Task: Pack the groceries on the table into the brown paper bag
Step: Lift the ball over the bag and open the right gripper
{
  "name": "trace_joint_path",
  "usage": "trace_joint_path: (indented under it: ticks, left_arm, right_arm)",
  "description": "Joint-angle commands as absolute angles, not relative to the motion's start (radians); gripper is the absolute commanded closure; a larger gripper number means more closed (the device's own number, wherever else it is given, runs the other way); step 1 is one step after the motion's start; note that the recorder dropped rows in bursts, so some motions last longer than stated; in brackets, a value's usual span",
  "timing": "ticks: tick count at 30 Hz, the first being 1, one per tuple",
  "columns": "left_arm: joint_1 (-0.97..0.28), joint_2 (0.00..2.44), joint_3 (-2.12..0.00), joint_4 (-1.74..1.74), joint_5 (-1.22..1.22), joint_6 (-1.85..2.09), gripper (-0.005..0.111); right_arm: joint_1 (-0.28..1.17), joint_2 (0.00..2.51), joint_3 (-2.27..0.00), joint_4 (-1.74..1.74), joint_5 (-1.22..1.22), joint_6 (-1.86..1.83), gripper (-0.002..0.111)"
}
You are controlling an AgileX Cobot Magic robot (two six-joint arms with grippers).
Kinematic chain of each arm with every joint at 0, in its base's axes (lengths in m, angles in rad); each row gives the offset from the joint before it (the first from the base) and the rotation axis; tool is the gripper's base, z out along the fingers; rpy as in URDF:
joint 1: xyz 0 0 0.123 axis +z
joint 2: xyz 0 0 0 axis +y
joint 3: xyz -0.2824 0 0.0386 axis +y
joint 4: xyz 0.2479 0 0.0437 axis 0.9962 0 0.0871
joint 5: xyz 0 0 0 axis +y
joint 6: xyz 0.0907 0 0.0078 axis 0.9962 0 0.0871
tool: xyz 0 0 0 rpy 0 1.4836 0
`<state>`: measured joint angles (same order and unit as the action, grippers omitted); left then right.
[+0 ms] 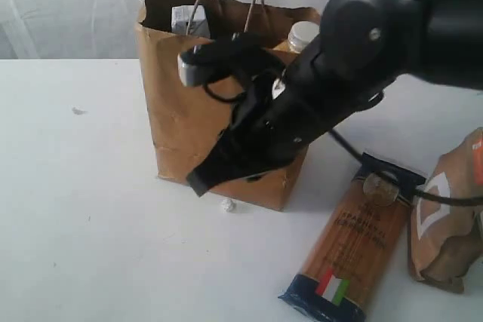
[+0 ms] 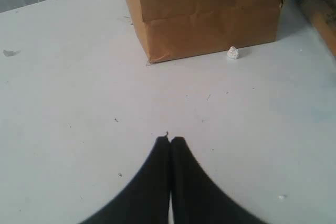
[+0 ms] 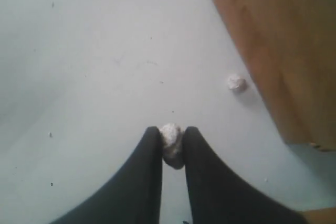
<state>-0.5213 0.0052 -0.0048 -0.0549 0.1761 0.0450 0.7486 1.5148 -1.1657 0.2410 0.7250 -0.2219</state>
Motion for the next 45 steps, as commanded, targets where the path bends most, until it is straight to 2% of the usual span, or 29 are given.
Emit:
trace_joint_path:
  ticks: [1,7,11,17,25,28,33,35,45]
  left_arm:
    - [-0.521,0.0,0.0,-0.054,0.18,0.049,0.107]
    - [-0.521,0.0,0.0,-0.054,0.18,0.049,0.107]
    - [-0.521,0.0,0.0,-0.054,0.18,0.049,0.107]
    - [-0.521,0.0,0.0,-0.054,0.18,0.049,0.107]
    - [-0.521,0.0,0.0,-0.054,0.18,0.049,0.107]
    - [-0.521,0.0,0.0,-0.054,0.18,0.049,0.107]
    - [-0.521,0.0,0.0,-0.054,0.18,0.049,0.107]
    - [-0.521,0.0,0.0,-0.054,0.18,0.049,0.107]
    - [-0.521,0.0,0.0,-0.054,0.18,0.049,0.107]
  right_arm:
    - [0.747,1.37,-1.166,0.064,0.706,-0.069,0.096]
    - [0.737,1.244,-1.174,-0.216,0.635,0.214,0.096]
    - [0.69,1.242,-1.237,-0.227,0.649,0.232,0.096]
    - [0.617,1.336,-1.38,-0.218,0.689,0.236,0.096]
    - [0.616,1.504,-1.501,-0.204,0.785,0.177,0.095]
    - [0.616,1.539,-1.506,-0.211,0.758,0.161,0.087]
    - [0.616,1.552,-1.506,-0.218,0.7,0.161,0.058]
    - [0.616,1.543,-1.506,-0.22,0.676,0.161,0.051]
    - [0.618,1.395,-1.492,-0.192,0.737,0.159,0.051]
